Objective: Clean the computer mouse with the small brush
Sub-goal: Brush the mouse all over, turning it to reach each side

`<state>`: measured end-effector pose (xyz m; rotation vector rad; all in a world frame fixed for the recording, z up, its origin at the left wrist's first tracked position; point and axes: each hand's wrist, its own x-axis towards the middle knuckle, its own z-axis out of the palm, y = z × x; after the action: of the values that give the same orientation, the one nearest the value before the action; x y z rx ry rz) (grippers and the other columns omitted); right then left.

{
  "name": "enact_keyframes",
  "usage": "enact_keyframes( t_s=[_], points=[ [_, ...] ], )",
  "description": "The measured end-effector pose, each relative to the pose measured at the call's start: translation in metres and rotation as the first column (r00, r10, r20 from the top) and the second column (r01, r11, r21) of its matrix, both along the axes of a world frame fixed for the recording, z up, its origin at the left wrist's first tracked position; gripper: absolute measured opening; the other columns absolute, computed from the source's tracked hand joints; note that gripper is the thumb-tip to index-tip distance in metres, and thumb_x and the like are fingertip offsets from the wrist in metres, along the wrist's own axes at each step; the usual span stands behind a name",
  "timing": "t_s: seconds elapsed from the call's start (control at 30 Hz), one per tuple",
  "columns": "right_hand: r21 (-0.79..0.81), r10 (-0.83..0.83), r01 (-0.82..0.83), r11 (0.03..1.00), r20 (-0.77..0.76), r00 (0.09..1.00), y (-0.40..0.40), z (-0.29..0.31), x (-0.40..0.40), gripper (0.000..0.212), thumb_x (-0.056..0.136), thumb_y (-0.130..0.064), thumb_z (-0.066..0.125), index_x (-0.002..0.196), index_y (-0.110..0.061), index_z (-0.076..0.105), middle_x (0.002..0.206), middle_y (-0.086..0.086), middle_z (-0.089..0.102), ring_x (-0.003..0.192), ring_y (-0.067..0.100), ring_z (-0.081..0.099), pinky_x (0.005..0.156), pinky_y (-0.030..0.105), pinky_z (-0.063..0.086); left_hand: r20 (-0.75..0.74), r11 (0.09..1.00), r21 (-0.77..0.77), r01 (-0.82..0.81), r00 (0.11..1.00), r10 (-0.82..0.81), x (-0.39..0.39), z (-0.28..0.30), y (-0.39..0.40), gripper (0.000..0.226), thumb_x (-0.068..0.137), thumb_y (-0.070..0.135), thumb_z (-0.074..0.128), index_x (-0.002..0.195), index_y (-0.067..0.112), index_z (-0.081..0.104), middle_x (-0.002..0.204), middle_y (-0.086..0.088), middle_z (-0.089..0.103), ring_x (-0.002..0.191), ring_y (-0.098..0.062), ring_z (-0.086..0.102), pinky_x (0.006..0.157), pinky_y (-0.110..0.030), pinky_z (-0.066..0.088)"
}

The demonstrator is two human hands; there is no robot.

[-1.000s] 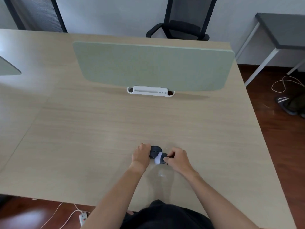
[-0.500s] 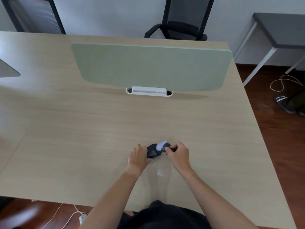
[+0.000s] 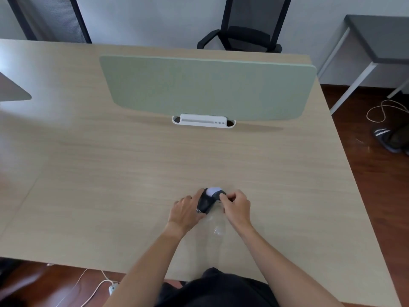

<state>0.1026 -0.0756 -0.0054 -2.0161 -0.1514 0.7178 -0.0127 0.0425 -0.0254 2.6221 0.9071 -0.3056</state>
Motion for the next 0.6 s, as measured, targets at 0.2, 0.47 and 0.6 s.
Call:
enact_keyframes(
  t_s=[0.2, 0.47, 0.6],
  points=[
    [-0.101, 0.2, -0.211, 0.972, -0.104, 0.974, -0.005, 0.0, -0.002, 0.022, 0.082, -0.025, 0.061, 0.076, -0.009, 0.047, 0.066, 0.014, 0.058, 0.042, 0.019, 0.053, 0.048, 0.03, 0.046, -0.059, 0.996, 0.026, 0.081, 0.995, -0.08, -0.001, -0.005, 0.005, 0.078, 0.085, 0.041, 0.062, 0.15, 0.033, 0.02, 0.108, -0.007, 0.06, 0.102, -0.029, 0.058, 0.094, -0.035, 0.043],
    [-0.013, -0.02, 0.018, 1.0, -0.135, 0.991, 0.015, 0.014, 0.023, 0.015, 0.087, -0.016, 0.058, 0.087, -0.001, 0.055, 0.054, 0.01, 0.059, 0.04, 0.02, 0.054, 0.042, 0.025, 0.048, -0.06, 0.999, -0.026, 0.037, 0.997, -0.038, 0.002, -0.001, 0.006, 0.077, 0.08, 0.03, 0.062, 0.147, 0.036, 0.025, 0.104, -0.007, 0.061, 0.101, -0.03, 0.056, 0.091, -0.035, 0.043],
    [-0.102, 0.14, -0.155, 0.983, -0.141, 0.98, 0.015, 0.012, 0.024, 0.019, 0.082, -0.013, 0.055, 0.082, 0.004, 0.063, 0.053, 0.013, 0.06, 0.042, 0.025, 0.058, 0.044, 0.029, 0.053, -0.073, 0.999, -0.004, 0.048, 0.996, -0.049, 0.003, -0.002, 0.007, 0.08, 0.075, 0.029, 0.067, 0.145, 0.036, 0.029, 0.104, -0.005, 0.064, 0.1, -0.029, 0.057, 0.088, -0.035, 0.046]
  ],
)
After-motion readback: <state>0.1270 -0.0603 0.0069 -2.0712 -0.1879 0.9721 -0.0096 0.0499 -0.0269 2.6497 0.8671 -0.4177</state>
